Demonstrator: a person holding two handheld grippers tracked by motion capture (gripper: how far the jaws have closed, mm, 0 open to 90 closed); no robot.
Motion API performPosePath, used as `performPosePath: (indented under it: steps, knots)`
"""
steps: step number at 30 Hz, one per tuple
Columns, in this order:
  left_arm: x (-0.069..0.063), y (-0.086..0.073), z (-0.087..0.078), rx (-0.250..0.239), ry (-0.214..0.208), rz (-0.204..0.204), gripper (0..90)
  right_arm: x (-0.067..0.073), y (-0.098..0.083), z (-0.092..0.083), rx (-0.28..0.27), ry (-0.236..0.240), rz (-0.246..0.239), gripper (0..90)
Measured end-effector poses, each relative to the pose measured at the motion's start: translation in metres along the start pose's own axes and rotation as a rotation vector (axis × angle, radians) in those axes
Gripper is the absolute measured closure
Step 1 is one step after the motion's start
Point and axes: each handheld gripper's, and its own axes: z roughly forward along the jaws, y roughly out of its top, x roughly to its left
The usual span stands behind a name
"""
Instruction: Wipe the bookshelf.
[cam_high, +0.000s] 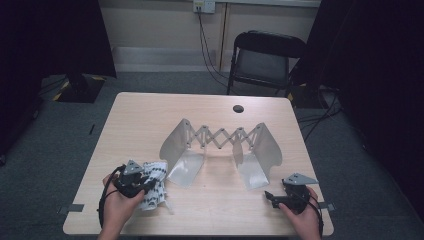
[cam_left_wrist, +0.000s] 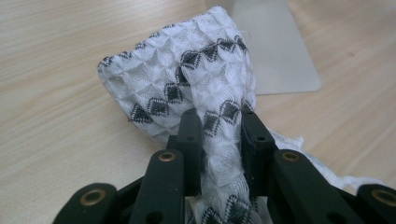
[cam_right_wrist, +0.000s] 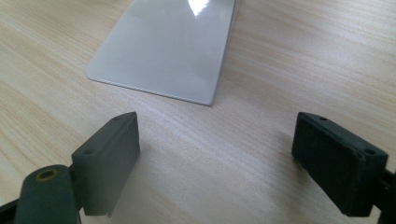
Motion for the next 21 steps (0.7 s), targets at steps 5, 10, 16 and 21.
performPosePath:
  steps: [5,10,16,21]
  knots:
    - [-0.013,-0.001,-0.009,0.010,-0.040,0.037,73.5,0.000,0.000,0.000,0.000,0.000,0.000,14.3]
    - [-0.027,-0.004,-0.012,0.011,-0.089,0.063,73.5,0.000,0.000,0.000,0.000,0.000,0.000,14.3]
    - [-0.040,0.011,-0.001,-0.022,-0.110,0.090,73.5,0.000,0.000,0.000,0.000,0.000,0.000,14.2]
    - [-0.053,0.031,0.005,-0.079,-0.119,0.097,73.5,0.000,0.000,0.000,0.000,0.001,0.000,14.2]
